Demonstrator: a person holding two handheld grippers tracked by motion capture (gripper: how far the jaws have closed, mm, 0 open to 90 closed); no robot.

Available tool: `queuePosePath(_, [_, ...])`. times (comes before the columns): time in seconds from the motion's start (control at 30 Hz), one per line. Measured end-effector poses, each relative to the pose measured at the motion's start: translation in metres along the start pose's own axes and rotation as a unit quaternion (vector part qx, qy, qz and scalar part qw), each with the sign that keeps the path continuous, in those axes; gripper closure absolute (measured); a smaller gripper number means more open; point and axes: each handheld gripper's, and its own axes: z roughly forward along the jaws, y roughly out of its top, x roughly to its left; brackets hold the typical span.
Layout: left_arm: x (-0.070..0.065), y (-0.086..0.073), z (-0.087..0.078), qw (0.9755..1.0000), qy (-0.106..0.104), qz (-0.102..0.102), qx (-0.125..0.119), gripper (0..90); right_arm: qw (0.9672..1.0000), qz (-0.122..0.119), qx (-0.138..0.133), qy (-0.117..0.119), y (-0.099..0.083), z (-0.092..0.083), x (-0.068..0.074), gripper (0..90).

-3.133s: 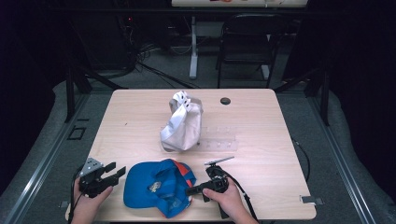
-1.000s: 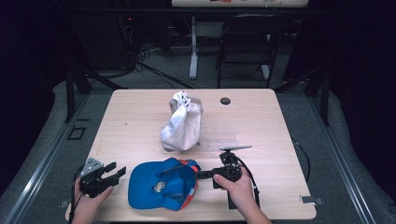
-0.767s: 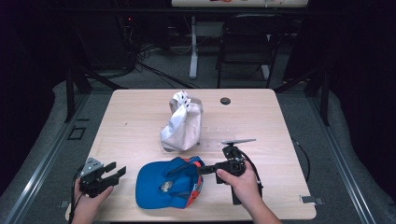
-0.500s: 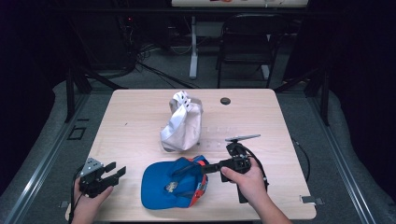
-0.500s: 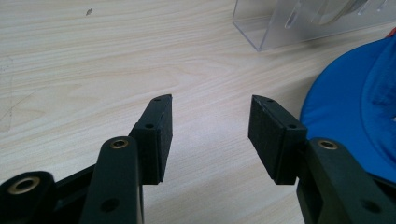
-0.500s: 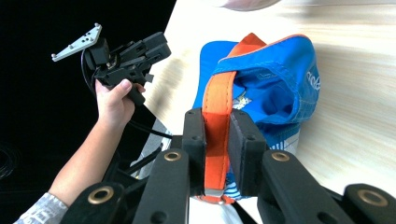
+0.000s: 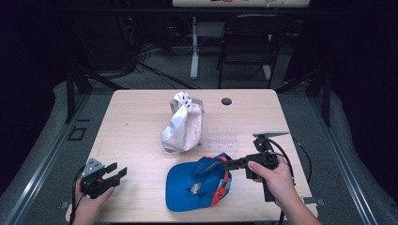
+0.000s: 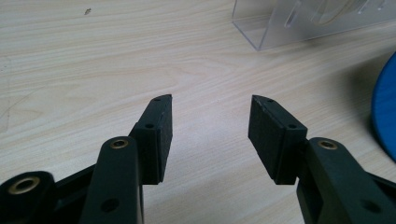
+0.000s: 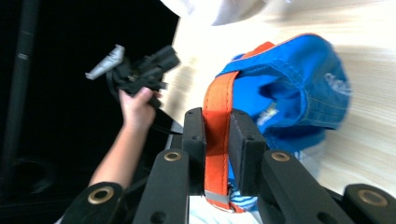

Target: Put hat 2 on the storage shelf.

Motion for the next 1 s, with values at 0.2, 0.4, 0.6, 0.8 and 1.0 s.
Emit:
queuePosePath(0.2, [0.0, 0.0, -0.001, 1.0, 0.0, 0.0, 0.001, 50.3, 0.998, 0.018, -0.007, 0.06, 0.008, -0.004, 0.007, 78.0])
queuePosePath(0.4, [0.0, 0.0, -0.001, 1.0, 0.0, -0.001, -0.001, 50.3, 0.9952, 0.023, -0.011, 0.094, 0.02, -0.007, 0.022, 78.0])
queuePosePath(0.6, [0.0, 0.0, -0.001, 1.0, 0.0, 0.001, -0.001, 50.3, 0.9953, 0.017, -0.035, 0.089, 0.032, -0.018, 0.04, 78.1])
queuePosePath(0.8, [0.0, 0.0, -0.001, 1.0, 0.001, -0.002, -0.008, 50.4, 0.9944, 0.022, -0.066, 0.08, 0.039, -0.036, 0.044, 78.1])
queuePosePath(1.0, [-0.001, 0.0, -0.001, 1.0, 0.0, 0.001, 0.0, 50.3, 0.9917, 0.04, -0.096, 0.075, 0.051, -0.058, 0.045, 78.1])
